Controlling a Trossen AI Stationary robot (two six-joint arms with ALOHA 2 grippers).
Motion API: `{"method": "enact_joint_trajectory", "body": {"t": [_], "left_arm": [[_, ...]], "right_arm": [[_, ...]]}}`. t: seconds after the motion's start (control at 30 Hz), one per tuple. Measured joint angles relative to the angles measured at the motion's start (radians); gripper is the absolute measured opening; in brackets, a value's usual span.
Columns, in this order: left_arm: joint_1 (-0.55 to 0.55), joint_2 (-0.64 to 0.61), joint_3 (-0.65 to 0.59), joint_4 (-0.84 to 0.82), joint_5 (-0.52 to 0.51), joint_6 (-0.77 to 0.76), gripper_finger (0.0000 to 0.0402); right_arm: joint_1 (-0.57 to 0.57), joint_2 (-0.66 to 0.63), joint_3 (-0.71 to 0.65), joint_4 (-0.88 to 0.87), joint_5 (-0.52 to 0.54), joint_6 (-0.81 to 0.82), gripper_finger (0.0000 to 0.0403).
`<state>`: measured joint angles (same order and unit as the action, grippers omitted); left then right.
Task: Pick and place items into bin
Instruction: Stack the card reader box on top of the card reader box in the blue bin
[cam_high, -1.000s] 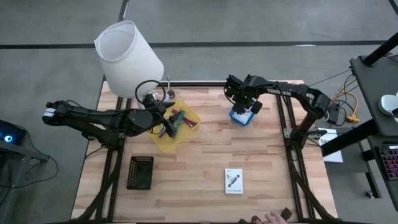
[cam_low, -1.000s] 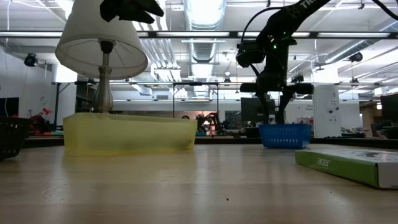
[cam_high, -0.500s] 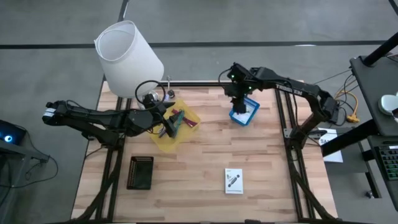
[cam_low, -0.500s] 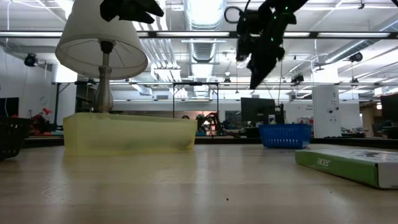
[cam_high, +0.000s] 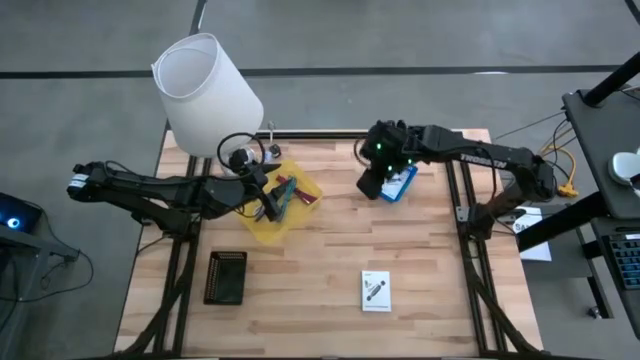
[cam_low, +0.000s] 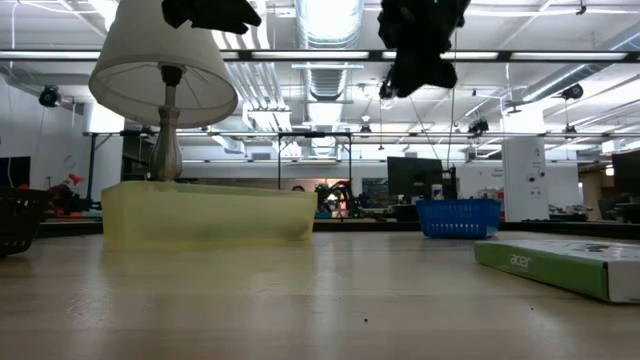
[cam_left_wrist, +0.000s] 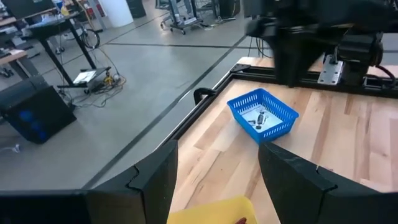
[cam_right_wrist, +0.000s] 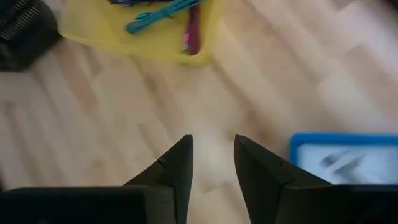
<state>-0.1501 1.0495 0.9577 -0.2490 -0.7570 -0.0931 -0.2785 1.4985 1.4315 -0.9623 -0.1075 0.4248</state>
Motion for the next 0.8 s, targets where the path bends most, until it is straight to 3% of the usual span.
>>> {"method": "enact_joint_trajectory", "body": {"t": [0.43, 0.6, 0.8], "left_arm": [[0.000, -0.007, 0.000, -0.001, 0.027, 0.030, 0.0207], [0.000, -0.007, 0.000, -0.002, 0.031, 0.030, 0.0207], [0.000, -0.007, 0.000, 0.000, 0.066, 0.032, 0.0207]], "right_arm": [[0.361, 0.023, 0.000, 0.000, 0.088, 0.833, 0.0079], [0.498, 0.066, 0.000, 0.017, 0.137, 0.990, 0.0076], [0.623, 0.173, 0.000, 0.083, 0.137, 1.133, 0.0102]]}}
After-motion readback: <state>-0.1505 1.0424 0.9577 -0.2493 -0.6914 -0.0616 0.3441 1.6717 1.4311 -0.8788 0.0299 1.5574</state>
